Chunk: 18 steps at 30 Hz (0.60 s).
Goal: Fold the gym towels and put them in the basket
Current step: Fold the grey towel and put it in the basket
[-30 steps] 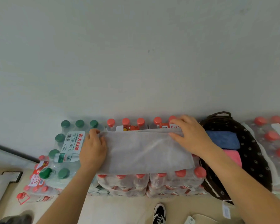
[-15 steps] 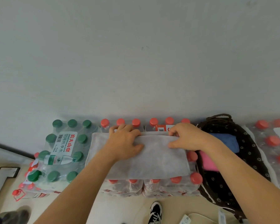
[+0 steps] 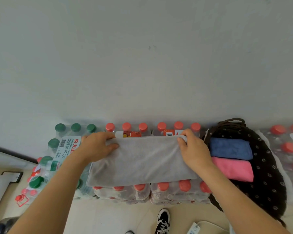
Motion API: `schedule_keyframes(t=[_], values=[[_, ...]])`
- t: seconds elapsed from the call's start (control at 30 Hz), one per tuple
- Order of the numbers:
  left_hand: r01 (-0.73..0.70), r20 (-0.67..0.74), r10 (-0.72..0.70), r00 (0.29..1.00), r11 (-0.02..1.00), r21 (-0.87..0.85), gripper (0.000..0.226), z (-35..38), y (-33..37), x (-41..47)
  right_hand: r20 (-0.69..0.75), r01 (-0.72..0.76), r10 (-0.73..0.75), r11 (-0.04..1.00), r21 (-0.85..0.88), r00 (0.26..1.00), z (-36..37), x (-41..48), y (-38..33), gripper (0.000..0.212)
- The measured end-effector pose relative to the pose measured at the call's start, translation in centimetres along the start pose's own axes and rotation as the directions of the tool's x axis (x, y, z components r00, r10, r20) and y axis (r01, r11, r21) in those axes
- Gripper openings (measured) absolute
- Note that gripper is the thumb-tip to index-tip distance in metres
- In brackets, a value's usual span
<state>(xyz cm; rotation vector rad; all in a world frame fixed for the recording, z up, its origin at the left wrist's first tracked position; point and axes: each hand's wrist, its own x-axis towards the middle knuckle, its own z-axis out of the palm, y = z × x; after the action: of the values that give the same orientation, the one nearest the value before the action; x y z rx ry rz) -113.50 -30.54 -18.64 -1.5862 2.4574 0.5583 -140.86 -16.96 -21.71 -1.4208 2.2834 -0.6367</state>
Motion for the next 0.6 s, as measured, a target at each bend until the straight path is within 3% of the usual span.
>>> schedule_keyframes(t=[0.1,0.2,0.3,0.4,0.5,0.6], values=[[0.049,-0.055,-0.054,0.997,0.994,-0.094,0.003,-0.1,-0.6,0.3,0.006,0.011,-0.010,0.997,-0.076,1.000,-0.1,0.2,-0.3,0.021],[0.064,-0.062,-0.072,0.995,0.990,-0.129,0.005,0.1,-1.2,0.6,0.080,-0.081,0.085,0.996,-0.048,0.993,-0.4,0.7,-0.3,0.026],[0.078,-0.092,-0.085,0.992,0.994,-0.082,0.014,0.3,-0.8,0.8,0.159,-0.198,0.173,0.968,0.154,0.972,-1.3,1.0,-0.6,0.032],[0.080,-0.146,-0.085,0.986,0.996,-0.042,0.019,0.7,-0.4,0.9,0.315,-0.368,0.242,0.817,0.444,0.918,-3.1,0.8,-0.8,0.039],[0.069,-0.179,-0.080,0.981,0.996,-0.065,0.015,1.2,-0.2,0.8,0.457,-0.422,0.178,0.747,0.513,0.871,-4.2,0.5,-0.2,0.024],[0.076,-0.190,-0.097,0.977,0.990,-0.118,0.012,1.4,-0.3,0.5,0.441,-0.398,0.140,0.718,0.572,0.887,-3.7,0.5,-0.1,0.010]])
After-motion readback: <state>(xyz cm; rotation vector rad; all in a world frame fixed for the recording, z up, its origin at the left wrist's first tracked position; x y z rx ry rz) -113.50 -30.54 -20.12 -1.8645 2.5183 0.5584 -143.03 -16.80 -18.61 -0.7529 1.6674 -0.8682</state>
